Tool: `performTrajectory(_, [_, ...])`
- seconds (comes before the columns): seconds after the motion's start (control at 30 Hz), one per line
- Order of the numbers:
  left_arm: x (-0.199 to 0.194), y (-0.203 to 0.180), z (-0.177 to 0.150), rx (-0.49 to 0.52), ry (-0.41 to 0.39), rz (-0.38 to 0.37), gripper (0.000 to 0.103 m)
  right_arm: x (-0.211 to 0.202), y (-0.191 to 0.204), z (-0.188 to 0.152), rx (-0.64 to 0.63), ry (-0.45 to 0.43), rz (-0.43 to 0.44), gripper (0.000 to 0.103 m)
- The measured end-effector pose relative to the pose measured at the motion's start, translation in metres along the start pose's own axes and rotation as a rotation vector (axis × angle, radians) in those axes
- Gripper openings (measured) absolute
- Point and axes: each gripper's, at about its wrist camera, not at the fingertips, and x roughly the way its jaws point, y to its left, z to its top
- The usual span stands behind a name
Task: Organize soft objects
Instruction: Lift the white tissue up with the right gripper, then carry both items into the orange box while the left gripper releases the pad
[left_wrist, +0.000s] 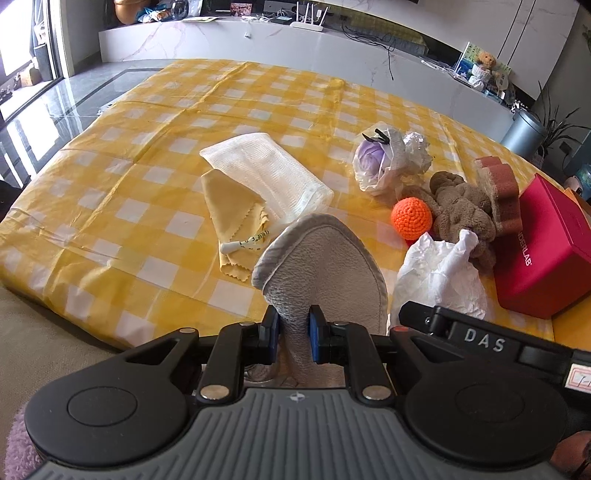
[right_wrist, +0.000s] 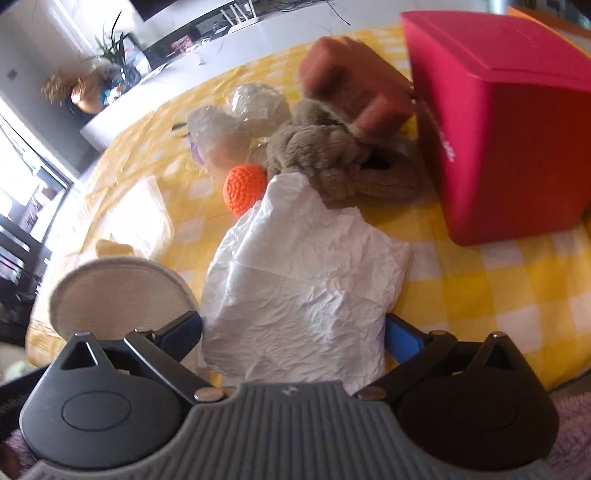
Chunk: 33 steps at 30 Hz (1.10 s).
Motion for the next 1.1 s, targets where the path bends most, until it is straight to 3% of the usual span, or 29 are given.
performTrajectory(0.2, [0.007, 0.004, 0.001, -0.027, 0.024, 0.002, 0.018, 0.011, 0.021, -0.012, -0.159, -0.041, -0.076, 0.095])
performTrajectory(0.3, [0.007, 0.003, 0.0, -0.025, 0.027, 0.004, 0.018, 0.011, 0.027, -0.018, -0.231, -0.071, -0.094, 0.079])
performTrajectory(0.47, [0.007, 0.002, -0.002, -0.016, 0.016, -0.004, 0.018, 0.008, 0.028, -0.019, -0.297, -0.083, -0.026, 0.033])
performTrajectory(0.57, [0.004, 0.002, -0.002, -0.012, -0.001, -0.001, 0.018, 0.003, 0.03, -0.02, -0.314, -0.094, -0.014, 0.021])
performTrajectory(0.83, [-0.024, -0.012, -0.007, 0.029, -0.099, 0.03, 0.018, -0.041, 0.016, -0.024, -0.292, -0.161, -0.001, 0.02])
performTrajectory(1.1, [-0.083, -0.045, -0.008, 0.089, -0.208, -0.034, 0.018, -0.118, -0.003, -0.021, -0.318, -0.321, 0.029, 0.02])
